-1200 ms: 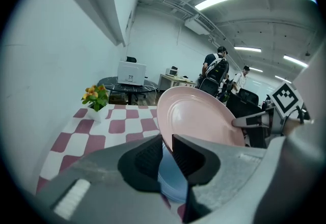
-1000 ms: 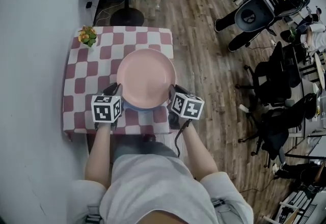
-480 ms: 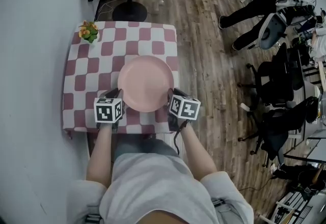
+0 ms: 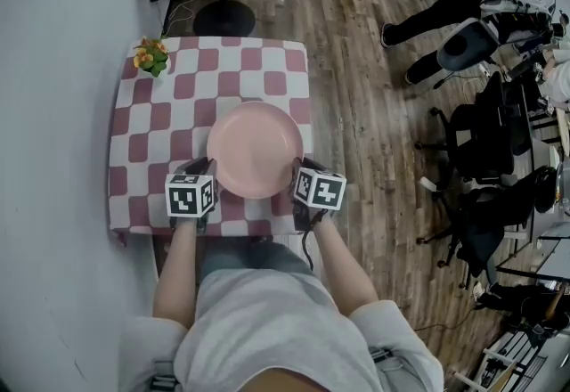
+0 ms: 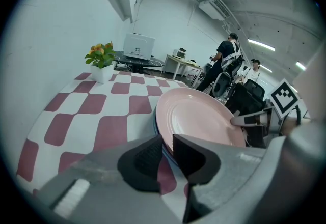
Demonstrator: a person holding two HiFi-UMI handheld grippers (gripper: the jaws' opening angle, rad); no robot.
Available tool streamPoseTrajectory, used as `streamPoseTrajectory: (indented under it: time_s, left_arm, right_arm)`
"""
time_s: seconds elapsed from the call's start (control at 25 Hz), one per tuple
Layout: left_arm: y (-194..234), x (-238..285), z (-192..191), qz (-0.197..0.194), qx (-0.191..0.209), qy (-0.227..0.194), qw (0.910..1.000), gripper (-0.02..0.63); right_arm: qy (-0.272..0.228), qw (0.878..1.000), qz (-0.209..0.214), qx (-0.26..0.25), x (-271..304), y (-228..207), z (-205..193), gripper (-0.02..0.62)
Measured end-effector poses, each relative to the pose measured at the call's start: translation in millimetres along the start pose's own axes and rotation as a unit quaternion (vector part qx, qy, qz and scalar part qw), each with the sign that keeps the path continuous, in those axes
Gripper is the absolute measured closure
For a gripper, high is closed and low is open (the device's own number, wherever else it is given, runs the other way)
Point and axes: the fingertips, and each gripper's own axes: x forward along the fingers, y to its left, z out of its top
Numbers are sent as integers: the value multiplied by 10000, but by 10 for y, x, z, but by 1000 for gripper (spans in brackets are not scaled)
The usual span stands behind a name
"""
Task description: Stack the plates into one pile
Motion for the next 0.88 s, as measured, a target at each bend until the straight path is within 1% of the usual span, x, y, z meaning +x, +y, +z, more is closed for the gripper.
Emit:
streamPoseTrajectory:
  time_s: [0.32, 0.44, 0.6, 0.68, 0.8, 0.84, 0.88]
  left_arm:
    - [4, 58, -38, -40, -8, 36, 10000, 528]
    - [6, 71, -32, -50, 13, 20, 10000, 508]
    - [0, 57, 17, -26, 70, -73, 9999, 492]
    - [12, 17, 76, 35, 154, -163, 9997, 492]
    - [32, -64, 221, 85, 304, -408, 9987, 496]
    - [27, -96, 287, 71, 340, -525, 9980, 511]
    - [15, -133, 360, 50, 373, -659, 9971, 537]
  right_arm:
    - [-19, 9999, -83, -64, 38, -29, -9, 535]
    - [-19, 9997, -119, -217, 63, -26, -7, 529]
    - [0, 9980, -192, -596, 91, -18, -18, 509]
    - [-62, 9973, -247, -685, 62, -18, 4, 502]
    - [-357, 9966, -320, -675, -15, -16, 127, 501]
    - [-471, 9962, -303, -664, -48, -1, 186, 507]
    - [-590, 9958, -258, -645, -87, 25, 249, 529]
